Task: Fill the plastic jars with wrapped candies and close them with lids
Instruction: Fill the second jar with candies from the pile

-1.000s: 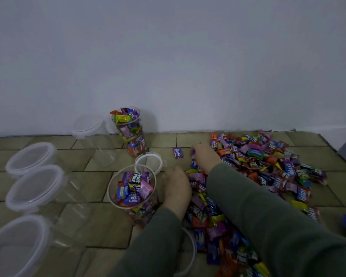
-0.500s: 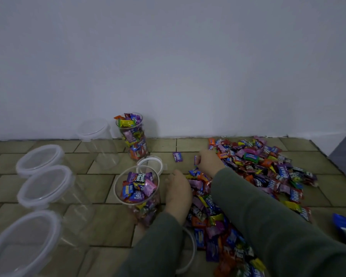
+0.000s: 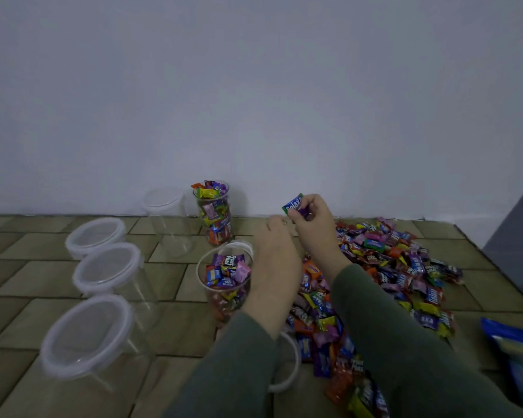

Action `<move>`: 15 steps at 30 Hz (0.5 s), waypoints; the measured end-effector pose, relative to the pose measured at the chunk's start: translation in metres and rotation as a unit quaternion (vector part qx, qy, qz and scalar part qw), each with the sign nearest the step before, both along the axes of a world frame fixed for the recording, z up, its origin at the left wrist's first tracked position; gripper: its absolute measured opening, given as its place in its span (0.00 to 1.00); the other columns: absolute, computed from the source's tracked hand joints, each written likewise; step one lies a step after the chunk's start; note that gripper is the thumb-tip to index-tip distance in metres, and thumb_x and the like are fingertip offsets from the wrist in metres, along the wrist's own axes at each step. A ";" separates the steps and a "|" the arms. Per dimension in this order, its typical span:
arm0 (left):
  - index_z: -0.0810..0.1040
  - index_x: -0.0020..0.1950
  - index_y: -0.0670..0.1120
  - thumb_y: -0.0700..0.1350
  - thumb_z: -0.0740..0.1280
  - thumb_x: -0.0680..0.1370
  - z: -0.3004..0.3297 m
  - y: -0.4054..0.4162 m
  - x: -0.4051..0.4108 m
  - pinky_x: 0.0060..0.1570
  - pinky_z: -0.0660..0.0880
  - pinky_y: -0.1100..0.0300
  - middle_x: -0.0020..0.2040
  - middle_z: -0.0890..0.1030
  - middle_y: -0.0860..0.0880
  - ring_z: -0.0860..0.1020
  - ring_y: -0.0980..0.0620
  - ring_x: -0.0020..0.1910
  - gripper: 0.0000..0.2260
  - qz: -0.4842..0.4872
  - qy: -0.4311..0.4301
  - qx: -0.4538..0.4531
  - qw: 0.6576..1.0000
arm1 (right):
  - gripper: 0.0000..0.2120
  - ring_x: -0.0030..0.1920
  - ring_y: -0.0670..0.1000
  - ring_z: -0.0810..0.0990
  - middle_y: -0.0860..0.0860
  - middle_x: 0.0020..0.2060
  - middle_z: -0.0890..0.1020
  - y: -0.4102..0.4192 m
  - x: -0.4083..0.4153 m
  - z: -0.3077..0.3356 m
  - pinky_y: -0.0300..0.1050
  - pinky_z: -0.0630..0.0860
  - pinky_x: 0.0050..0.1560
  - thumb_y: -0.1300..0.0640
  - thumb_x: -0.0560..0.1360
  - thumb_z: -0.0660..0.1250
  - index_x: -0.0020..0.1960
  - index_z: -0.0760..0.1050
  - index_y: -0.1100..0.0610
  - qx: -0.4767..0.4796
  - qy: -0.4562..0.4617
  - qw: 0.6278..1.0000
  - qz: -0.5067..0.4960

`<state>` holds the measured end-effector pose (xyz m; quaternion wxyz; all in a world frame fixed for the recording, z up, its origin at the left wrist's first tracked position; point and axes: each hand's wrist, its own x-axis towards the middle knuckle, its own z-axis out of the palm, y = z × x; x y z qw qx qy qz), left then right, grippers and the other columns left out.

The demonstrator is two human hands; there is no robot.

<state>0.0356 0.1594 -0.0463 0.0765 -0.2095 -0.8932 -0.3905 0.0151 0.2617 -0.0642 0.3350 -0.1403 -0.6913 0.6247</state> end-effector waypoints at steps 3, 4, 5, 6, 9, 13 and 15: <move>0.70 0.65 0.43 0.38 0.59 0.82 0.011 -0.028 -0.008 0.45 0.61 0.64 0.59 0.71 0.45 0.70 0.48 0.58 0.11 0.004 0.038 0.053 0.998 | 0.17 0.40 0.49 0.75 0.54 0.45 0.79 -0.031 0.005 0.013 0.40 0.74 0.42 0.65 0.77 0.66 0.57 0.68 0.46 -0.072 0.016 0.996 0.059; 0.71 0.64 0.42 0.39 0.60 0.82 0.015 -0.038 -0.011 0.47 0.63 0.64 0.59 0.72 0.45 0.71 0.49 0.57 0.11 -0.001 0.046 0.080 0.996 | 0.18 0.41 0.48 0.77 0.54 0.47 0.79 -0.041 0.004 0.016 0.38 0.76 0.42 0.64 0.77 0.66 0.60 0.68 0.46 -0.091 0.012 0.993 0.073; 0.72 0.64 0.42 0.40 0.60 0.82 0.016 -0.047 -0.016 0.48 0.64 0.65 0.59 0.73 0.46 0.72 0.50 0.56 0.11 -0.008 0.044 0.105 0.993 | 0.17 0.40 0.47 0.76 0.53 0.47 0.79 -0.050 0.003 0.018 0.35 0.75 0.39 0.64 0.77 0.65 0.61 0.69 0.48 -0.110 0.013 0.991 0.078; 0.72 0.63 0.43 0.40 0.61 0.81 0.016 -0.057 -0.018 0.47 0.64 0.67 0.58 0.74 0.47 0.72 0.52 0.55 0.11 -0.014 0.033 0.125 0.991 | 0.15 0.39 0.46 0.75 0.52 0.46 0.79 -0.059 0.001 0.019 0.34 0.73 0.34 0.65 0.78 0.65 0.60 0.71 0.50 -0.131 0.019 0.988 0.076; 0.73 0.59 0.51 0.41 0.62 0.81 0.006 -0.087 -0.028 0.48 0.69 0.65 0.57 0.77 0.49 0.76 0.53 0.53 0.09 -0.037 0.032 0.175 0.983 | 0.09 0.38 0.44 0.74 0.49 0.42 0.78 -0.083 -0.002 0.021 0.37 0.72 0.38 0.65 0.78 0.64 0.57 0.73 0.56 -0.180 0.044 0.982 0.042; 0.74 0.58 0.56 0.43 0.63 0.81 -0.014 -0.111 -0.035 0.42 0.77 0.52 0.48 0.81 0.48 0.79 0.53 0.40 0.09 -0.061 -0.001 0.231 0.971 | 0.06 0.37 0.44 0.73 0.49 0.40 0.76 -0.103 0.001 0.018 0.36 0.72 0.40 0.64 0.79 0.63 0.55 0.72 0.57 -0.194 0.060 0.979 0.012; 0.75 0.57 0.57 0.42 0.64 0.80 -0.022 -0.115 -0.035 0.37 0.75 0.52 0.46 0.81 0.49 0.77 0.54 0.35 0.10 -0.068 -0.013 0.239 0.969 | 0.07 0.36 0.42 0.74 0.48 0.39 0.76 -0.110 0.002 0.017 0.33 0.72 0.35 0.64 0.79 0.62 0.57 0.72 0.59 -0.203 0.062 0.977 0.012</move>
